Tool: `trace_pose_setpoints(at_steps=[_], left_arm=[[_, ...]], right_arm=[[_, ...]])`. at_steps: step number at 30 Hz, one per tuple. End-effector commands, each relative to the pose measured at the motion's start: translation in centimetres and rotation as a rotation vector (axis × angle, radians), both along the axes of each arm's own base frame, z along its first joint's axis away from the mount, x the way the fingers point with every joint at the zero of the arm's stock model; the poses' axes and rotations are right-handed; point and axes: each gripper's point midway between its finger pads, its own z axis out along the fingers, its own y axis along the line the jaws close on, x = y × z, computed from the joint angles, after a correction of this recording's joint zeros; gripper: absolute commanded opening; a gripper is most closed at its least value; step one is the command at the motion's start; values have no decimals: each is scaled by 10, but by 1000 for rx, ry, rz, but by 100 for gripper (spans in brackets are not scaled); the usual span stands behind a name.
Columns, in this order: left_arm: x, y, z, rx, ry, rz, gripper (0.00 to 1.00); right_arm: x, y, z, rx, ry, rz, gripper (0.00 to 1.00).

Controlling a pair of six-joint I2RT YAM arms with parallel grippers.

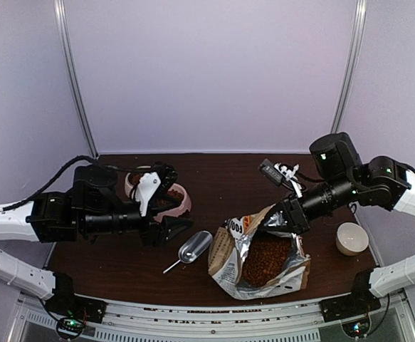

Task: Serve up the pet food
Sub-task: Close the seal on the pet food bag with both arms.

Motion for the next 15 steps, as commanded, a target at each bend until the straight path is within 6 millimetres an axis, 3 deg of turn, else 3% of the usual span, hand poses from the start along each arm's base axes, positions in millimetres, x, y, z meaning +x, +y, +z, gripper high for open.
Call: trace_pose_setpoints(at_steps=[1, 8, 15], left_arm=[[-18, -31, 29, -100, -27, -119, 64], [-28, -52, 12, -48, -43, -162, 64], [-27, -70, 10, -53, -60, -188, 58]], right_arm=[[41, 25, 56, 172, -135, -57, 0], [84, 45, 41, 182, -105, -91, 0], [102, 62, 29, 165, -76, -78, 0]])
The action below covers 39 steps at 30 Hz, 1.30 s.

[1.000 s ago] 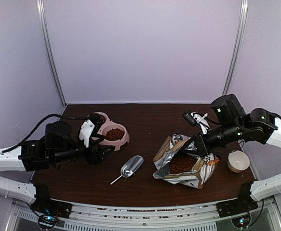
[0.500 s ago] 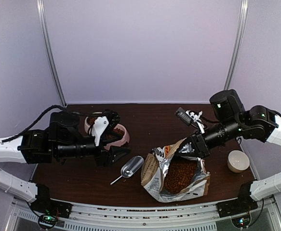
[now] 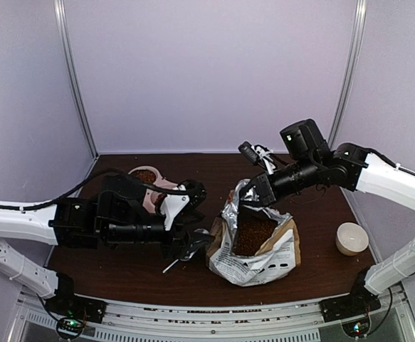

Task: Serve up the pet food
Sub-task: Close the seal on the pet food bag with both arms.

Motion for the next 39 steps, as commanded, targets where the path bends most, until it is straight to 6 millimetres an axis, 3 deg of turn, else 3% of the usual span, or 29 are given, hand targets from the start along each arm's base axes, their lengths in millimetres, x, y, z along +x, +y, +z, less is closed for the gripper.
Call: trace_pose_setpoints(at_steps=[1, 3, 8, 14, 28, 36, 39], left_arm=[[0, -20, 31, -86, -51, -36, 57], [5, -23, 27, -72, -58, -20, 55], [27, -22, 24, -71, -113, 69, 34], [44, -16, 18, -100, -93, 106, 31], [24, -53, 8, -126, -13, -112, 33], [17, -71, 20, -192, 11, -179, 34], [16, -75, 17, -200, 30, -190, 11]], right_arm=[[17, 25, 41, 142, -106, 35, 0], [18, 27, 42, 145, -105, 36, 0], [19, 29, 42, 157, -99, 35, 0], [16, 29, 45, 174, -86, 38, 0], [11, 27, 49, 190, -77, 48, 0], [11, 24, 42, 171, -65, 32, 0], [16, 23, 42, 165, -73, 8, 0]])
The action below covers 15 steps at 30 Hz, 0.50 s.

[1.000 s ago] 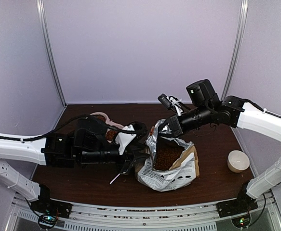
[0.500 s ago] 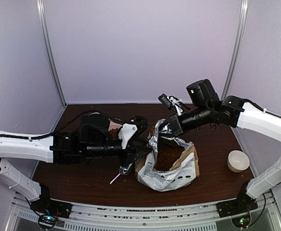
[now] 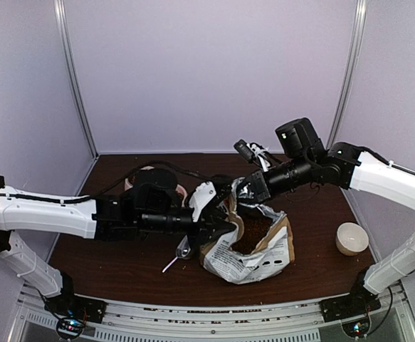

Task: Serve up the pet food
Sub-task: Close the seal on the pet food bag with both arms.

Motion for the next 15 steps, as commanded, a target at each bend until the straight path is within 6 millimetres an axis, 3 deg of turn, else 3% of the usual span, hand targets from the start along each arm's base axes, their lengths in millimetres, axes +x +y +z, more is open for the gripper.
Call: trace_pose_setpoints(at_steps=[1, 7, 15], left_arm=[[-10, -20, 40, -156, -1, -73, 3], [2, -7, 41, -185, 17, 27, 0], [28, 13, 29, -179, 60, 227, 0]], right_arm=[[10, 8, 40, 119, -106, -24, 0], [25, -6, 39, 81, -164, -123, 3], [34, -41, 66, 119, -270, -254, 36]])
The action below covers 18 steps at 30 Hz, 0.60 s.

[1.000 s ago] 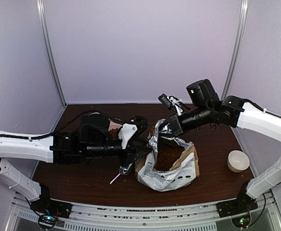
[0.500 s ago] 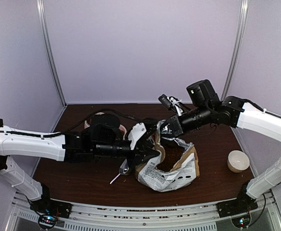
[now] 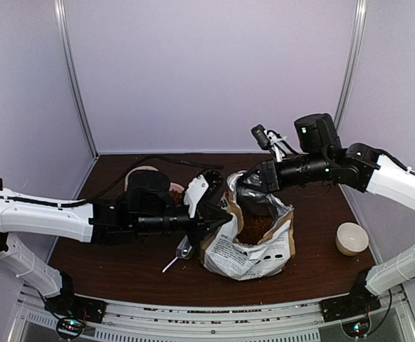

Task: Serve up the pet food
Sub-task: Close the seal on the pet food bag with both arms.

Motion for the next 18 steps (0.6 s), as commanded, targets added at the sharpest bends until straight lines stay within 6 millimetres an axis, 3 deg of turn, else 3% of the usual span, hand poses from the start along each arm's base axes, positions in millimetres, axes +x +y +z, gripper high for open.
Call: trace_pose_setpoints(at_steps=[1, 11, 18], left_arm=[[16, 9, 16, -81, 11, 128, 0], [24, 16, 14, -68, 34, 193, 0], [29, 23, 16, -59, 33, 232, 0]], right_arm=[[11, -22, 46, 100, -156, -100, 41], [-2, -81, 53, 92, -235, -233, 77], [-40, -115, 37, 121, -284, -221, 81]])
